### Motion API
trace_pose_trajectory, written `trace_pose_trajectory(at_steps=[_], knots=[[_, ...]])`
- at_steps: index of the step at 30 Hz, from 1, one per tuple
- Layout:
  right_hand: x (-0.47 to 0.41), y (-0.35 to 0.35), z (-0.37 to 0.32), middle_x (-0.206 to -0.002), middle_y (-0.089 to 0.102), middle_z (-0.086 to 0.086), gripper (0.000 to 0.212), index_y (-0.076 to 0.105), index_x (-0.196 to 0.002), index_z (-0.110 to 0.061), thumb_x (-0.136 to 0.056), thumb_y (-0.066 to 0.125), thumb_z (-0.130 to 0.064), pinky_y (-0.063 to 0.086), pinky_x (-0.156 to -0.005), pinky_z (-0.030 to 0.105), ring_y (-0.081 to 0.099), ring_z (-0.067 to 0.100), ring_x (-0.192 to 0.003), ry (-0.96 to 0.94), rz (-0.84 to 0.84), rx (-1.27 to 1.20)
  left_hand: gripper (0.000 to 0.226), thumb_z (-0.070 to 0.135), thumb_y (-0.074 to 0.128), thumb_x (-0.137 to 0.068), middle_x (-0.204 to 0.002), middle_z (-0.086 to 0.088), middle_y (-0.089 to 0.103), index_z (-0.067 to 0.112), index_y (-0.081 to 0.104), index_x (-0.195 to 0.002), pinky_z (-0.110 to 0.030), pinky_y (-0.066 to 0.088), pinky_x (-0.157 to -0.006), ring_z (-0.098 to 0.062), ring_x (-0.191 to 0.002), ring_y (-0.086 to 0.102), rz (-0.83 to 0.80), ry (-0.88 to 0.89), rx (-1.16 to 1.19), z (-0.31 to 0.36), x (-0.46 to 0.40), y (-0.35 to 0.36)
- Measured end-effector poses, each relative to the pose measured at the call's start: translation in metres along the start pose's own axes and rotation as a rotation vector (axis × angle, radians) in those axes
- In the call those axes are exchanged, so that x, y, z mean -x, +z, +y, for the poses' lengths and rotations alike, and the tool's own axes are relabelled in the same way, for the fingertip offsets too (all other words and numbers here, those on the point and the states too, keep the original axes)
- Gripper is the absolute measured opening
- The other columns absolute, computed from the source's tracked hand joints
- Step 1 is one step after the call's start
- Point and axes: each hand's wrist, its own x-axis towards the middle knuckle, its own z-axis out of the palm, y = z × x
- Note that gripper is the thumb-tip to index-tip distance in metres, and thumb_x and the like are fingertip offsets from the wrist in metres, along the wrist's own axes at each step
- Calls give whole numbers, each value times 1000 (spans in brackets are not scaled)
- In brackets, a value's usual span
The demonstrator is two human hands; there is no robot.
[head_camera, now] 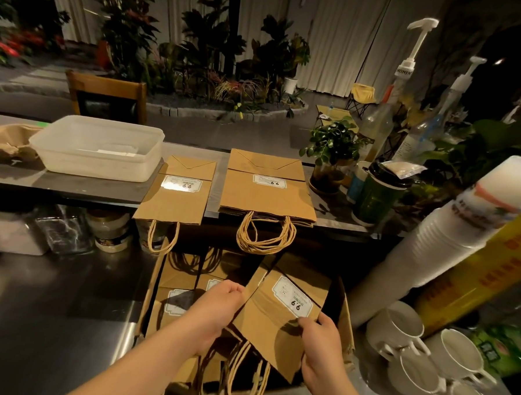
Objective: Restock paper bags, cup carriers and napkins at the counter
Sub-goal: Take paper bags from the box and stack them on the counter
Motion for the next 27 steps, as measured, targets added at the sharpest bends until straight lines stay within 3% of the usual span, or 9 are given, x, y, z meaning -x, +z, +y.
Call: trace_pose_trajectory(at_steps=[3, 8, 12, 17, 22, 27], knots=[[3, 2, 3, -114, 69, 0, 31, 61, -131, -21, -100, 59, -14, 52, -97, 51, 61, 23, -106, -5, 3, -1, 16, 31, 51, -104, -110, 0, 73, 30, 65, -111, -56, 45, -107, -25, -112, 62, -14, -4, 61, -4, 4, 1], [11, 6, 5, -106, 73, 0, 20, 66, -115, -25, -102, 56, -12, 53, -98, 55, 65, 26, -104, -27, -68, 10, 22, 41, 51, -105, -111, 10, 75, 35, 66, -121, -45, 51, -105, -15, -112, 66, 21, 68, 50, -13, 11, -1], [16, 12, 7, -109, 73, 0, 24, 64, -124, -28, -102, 59, -20, 54, -95, 57, 65, 27, -105, -62, -63, -20, 38, 61, 54, -96, -128, 14, 64, 44, 57, -130, -45, 48, -108, -14, -122, 57, 17, 80, -6, -17, 21, -4], [18, 21, 12, -109, 74, 3, 31, 59, -129, -30, -98, 64, -29, 54, -94, 58, 68, 30, -105, 16, -82, -115, 25, 32, 54, -103, -117, 20, 61, 43, 53, -125, -29, 58, -81, -3, -103, 61, 37, 144, -105, -15, 31, -9], [22, 31, 6, -111, 71, 4, 49, 44, -145, -31, -101, 62, -21, 55, -93, 59, 68, 30, -104, -5, -104, -91, 22, 40, 56, -100, -115, 16, 67, 41, 59, -122, -39, 55, -96, -9, -107, 62, 93, 149, -185, -15, 32, -23], [21, 38, -4, -106, 69, 3, 48, 44, -141, -33, -100, 62, -17, 58, -89, 57, 70, 30, -98, -33, -144, -37, 24, 46, 50, -104, -113, 15, 66, 37, 64, -122, -35, 52, -96, -8, -107, 60, 223, 188, -159, -17, 30, -44]])
